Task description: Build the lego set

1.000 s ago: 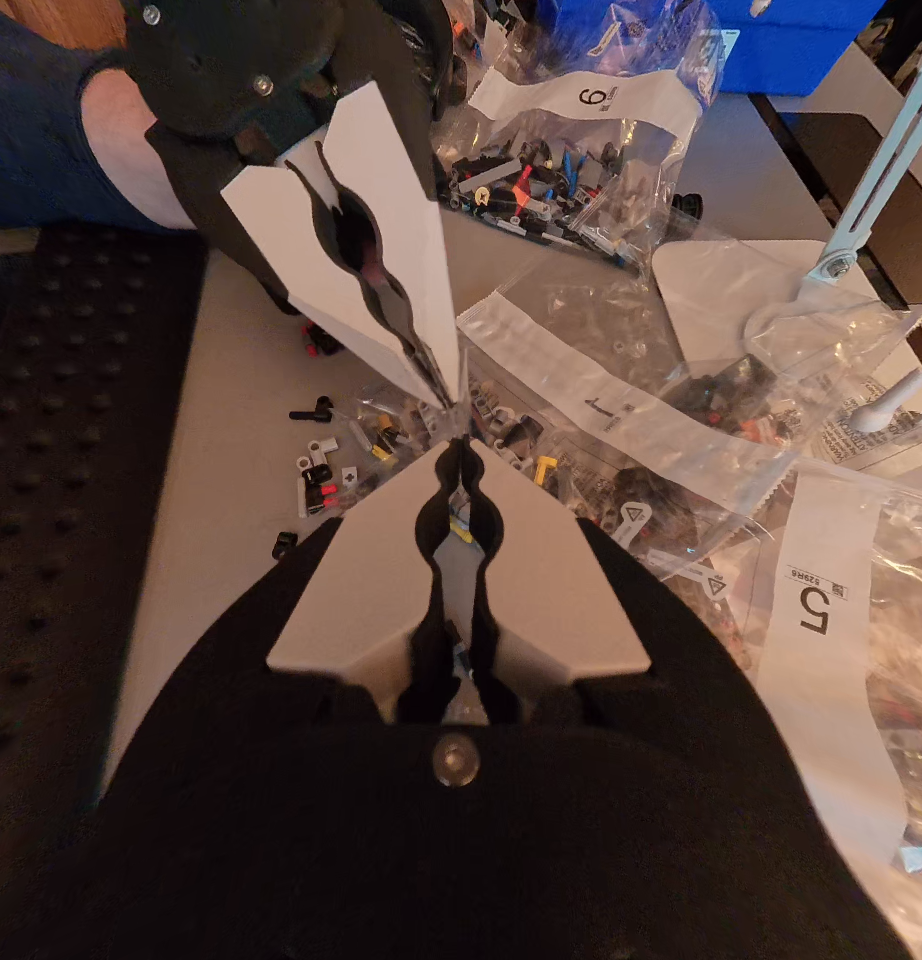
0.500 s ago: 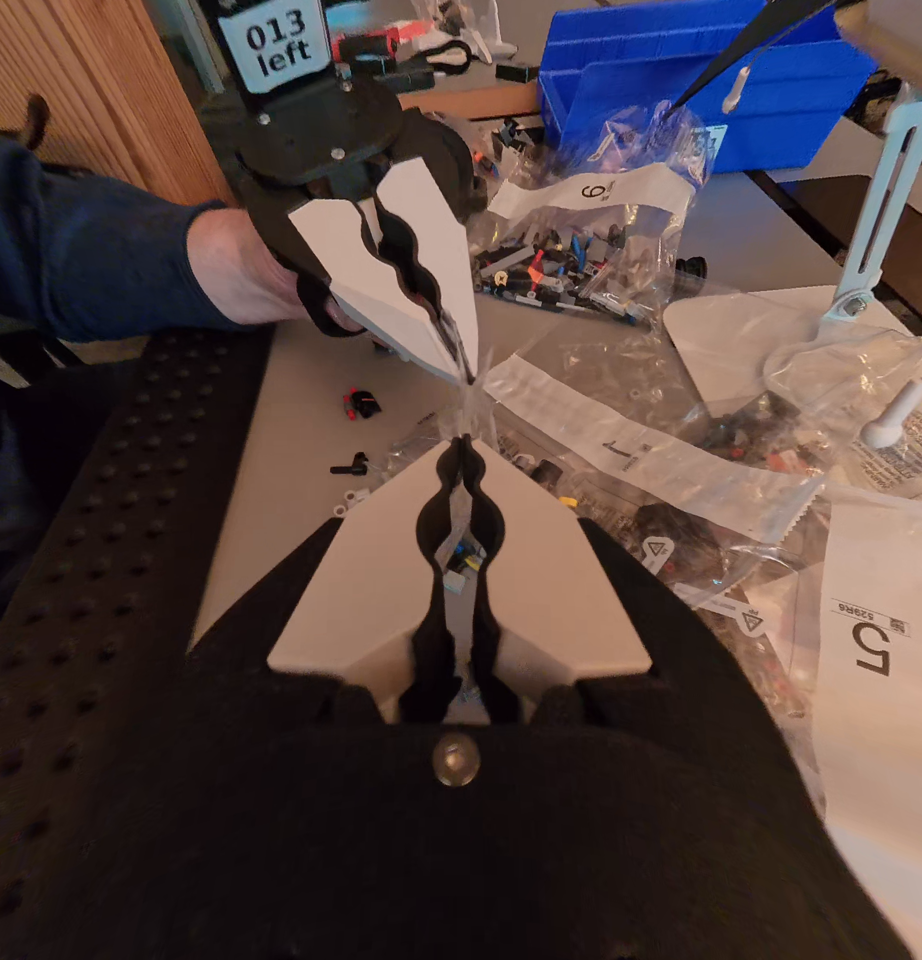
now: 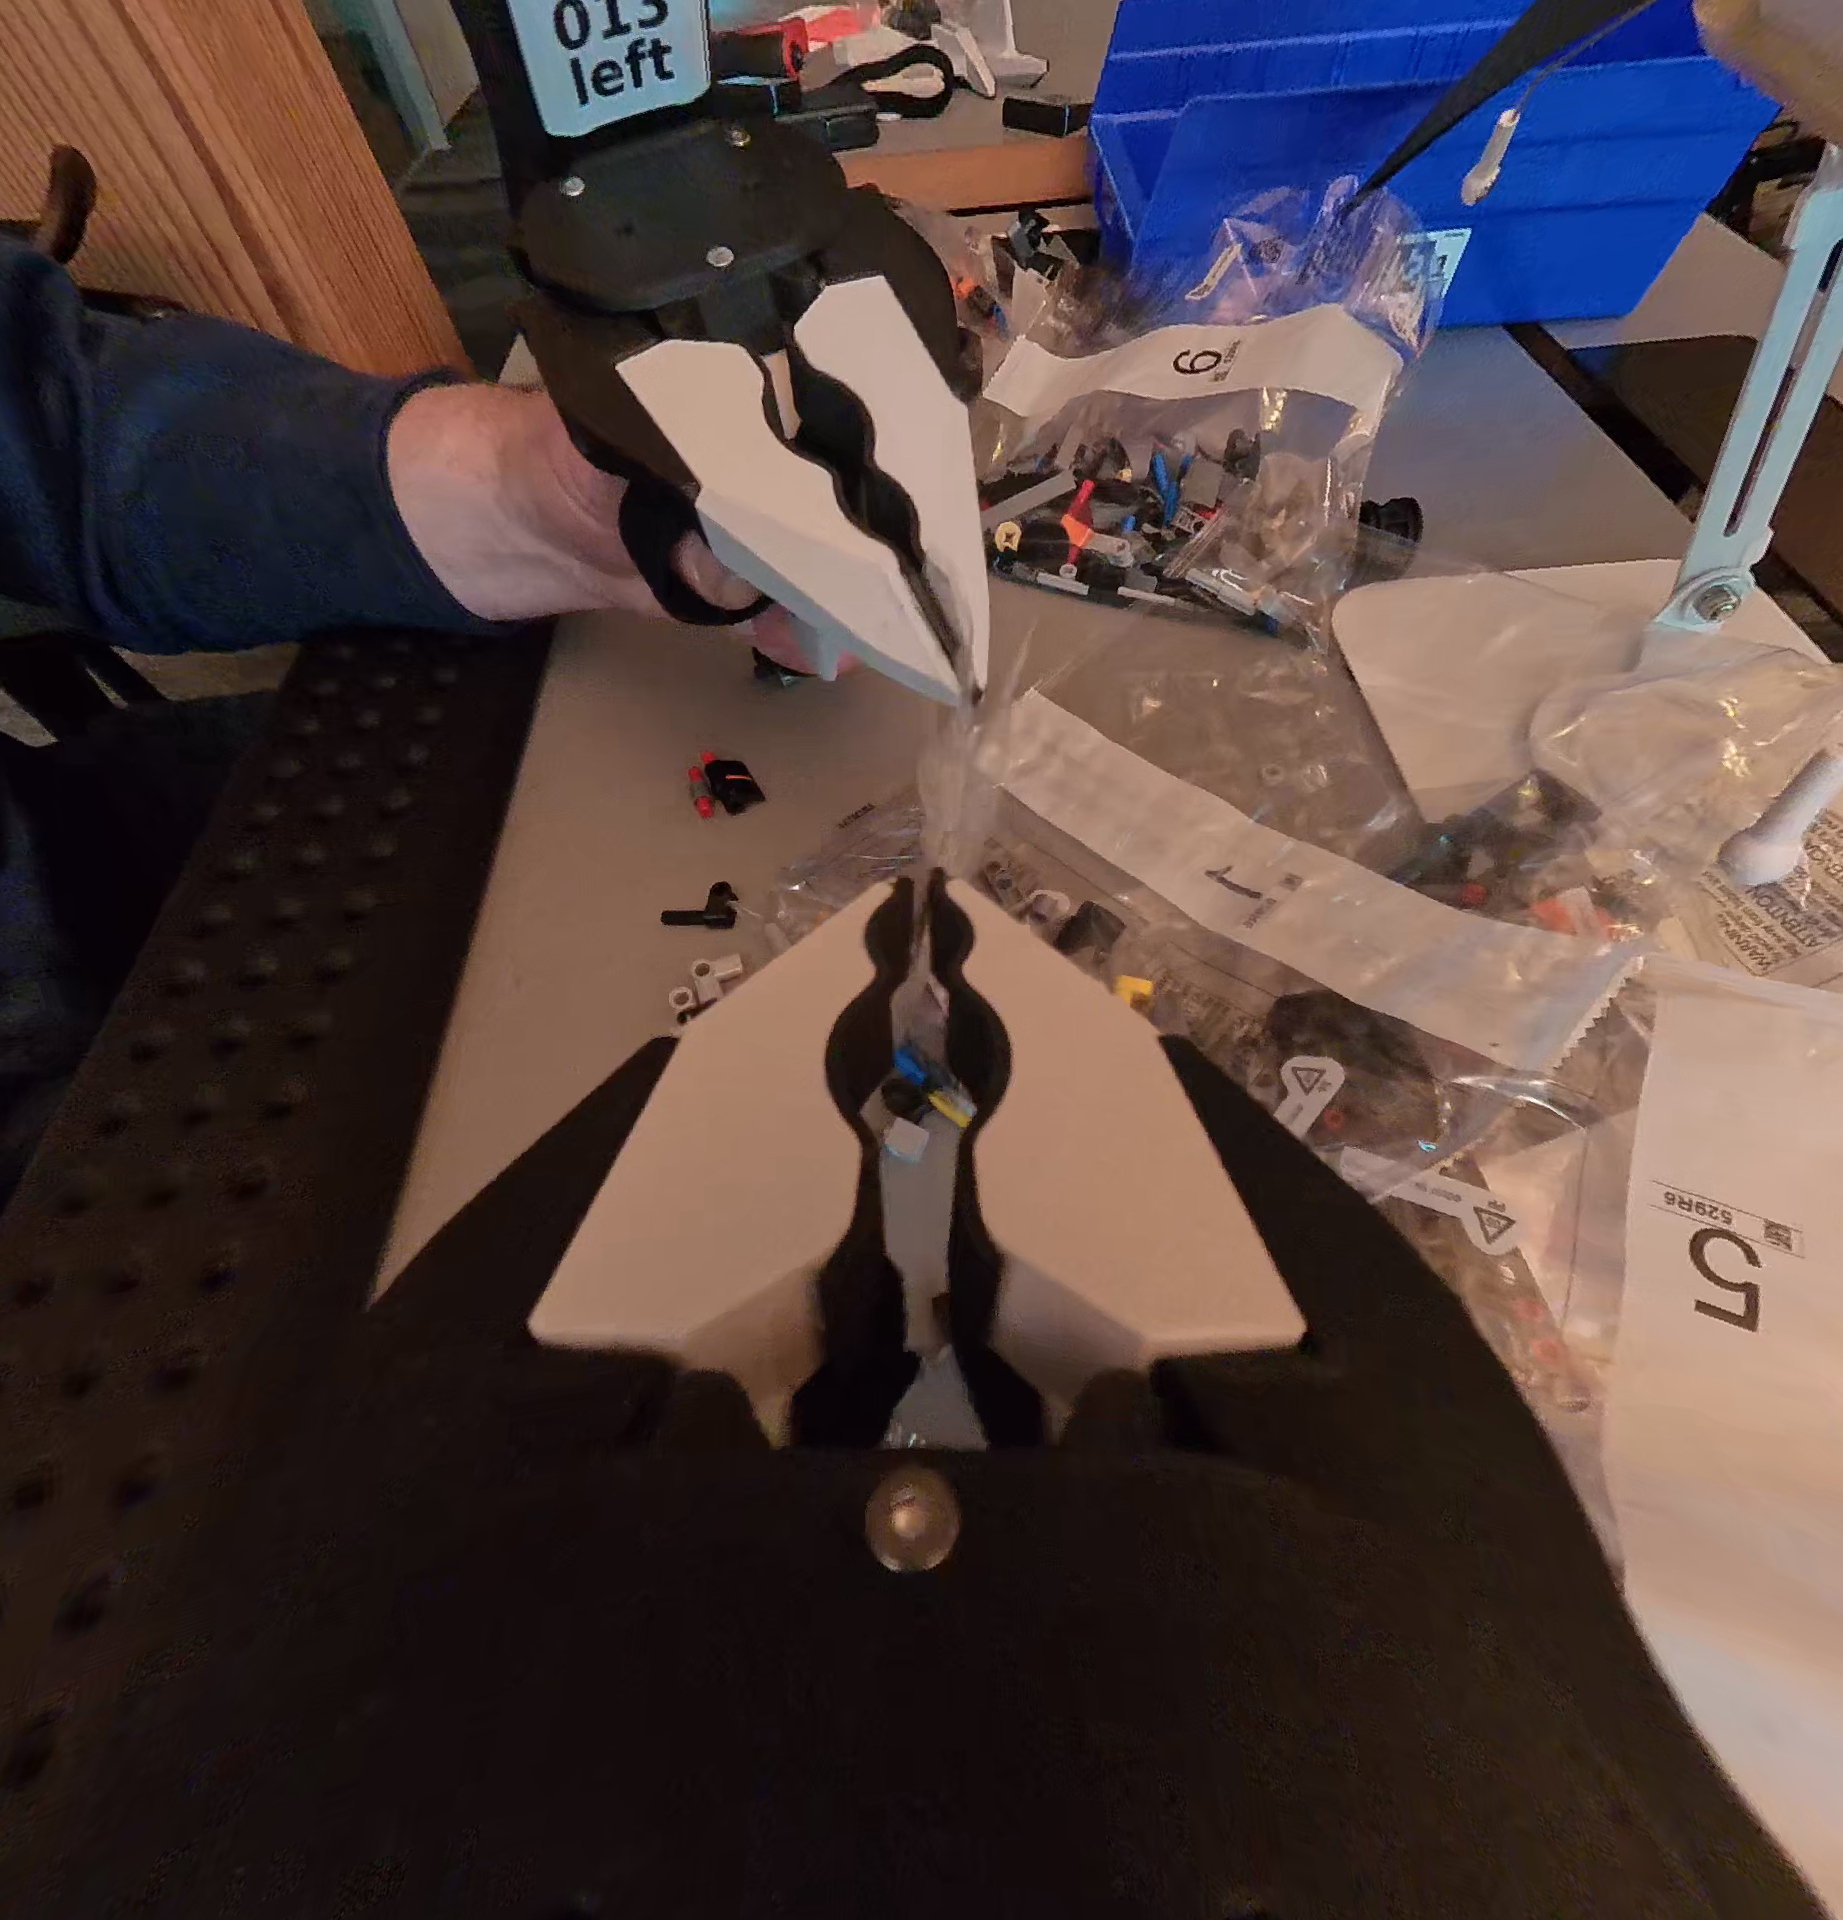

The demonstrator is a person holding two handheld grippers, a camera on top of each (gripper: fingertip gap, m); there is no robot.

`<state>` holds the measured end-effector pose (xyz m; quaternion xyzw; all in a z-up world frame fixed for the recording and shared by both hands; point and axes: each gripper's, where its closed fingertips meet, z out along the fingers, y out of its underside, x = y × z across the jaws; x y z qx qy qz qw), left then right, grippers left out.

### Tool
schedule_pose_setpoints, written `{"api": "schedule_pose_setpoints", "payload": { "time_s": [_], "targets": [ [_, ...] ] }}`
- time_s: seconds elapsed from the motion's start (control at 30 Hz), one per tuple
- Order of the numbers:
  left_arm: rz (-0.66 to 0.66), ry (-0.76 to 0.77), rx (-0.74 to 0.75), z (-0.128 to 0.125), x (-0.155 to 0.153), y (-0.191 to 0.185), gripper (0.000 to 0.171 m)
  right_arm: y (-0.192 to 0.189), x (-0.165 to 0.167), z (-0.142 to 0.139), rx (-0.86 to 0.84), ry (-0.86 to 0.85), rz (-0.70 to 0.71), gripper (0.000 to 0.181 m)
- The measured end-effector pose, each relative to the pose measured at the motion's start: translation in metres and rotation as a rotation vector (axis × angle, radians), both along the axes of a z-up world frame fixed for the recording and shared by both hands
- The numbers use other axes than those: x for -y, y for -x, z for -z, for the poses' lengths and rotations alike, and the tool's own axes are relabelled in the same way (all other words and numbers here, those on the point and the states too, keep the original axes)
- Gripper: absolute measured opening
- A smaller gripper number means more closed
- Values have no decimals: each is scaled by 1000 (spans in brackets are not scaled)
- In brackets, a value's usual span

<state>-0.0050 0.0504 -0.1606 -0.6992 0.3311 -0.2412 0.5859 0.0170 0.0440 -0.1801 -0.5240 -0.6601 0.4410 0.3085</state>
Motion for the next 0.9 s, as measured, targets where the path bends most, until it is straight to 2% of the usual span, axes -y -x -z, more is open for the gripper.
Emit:
{"api": "schedule_pose_setpoints", "payload": {
  "time_s": [0.17,0.5,0.57,0.63,0.7,0.77,0.9],
  "targets": [
    [9,-2,-15,2,1,-3,0,0,1,6,33,-35,-4,0],
    [-15,21,36,-2,-2,4,0,-1,-4,0,10,-32,17,0],
    [-102,6,84,-11,-10,25,0,-6,-11,6,45,-70,40,0],
    [-154,2,178,-25,-13,51,0,-10,-17,-2,5,-37,56,0],
    [-187,-22,155,-26,-12,59,0,-11,-18,-13,-40,-8,59,0],
    [-155,-3,141,-22,-11,49,0,-11,-17,-13,-37,-22,59,0],
    [-136,51,-34,7,-14,37,0,-11,-18,-10,-36,-1,54,0]
  ]
}}
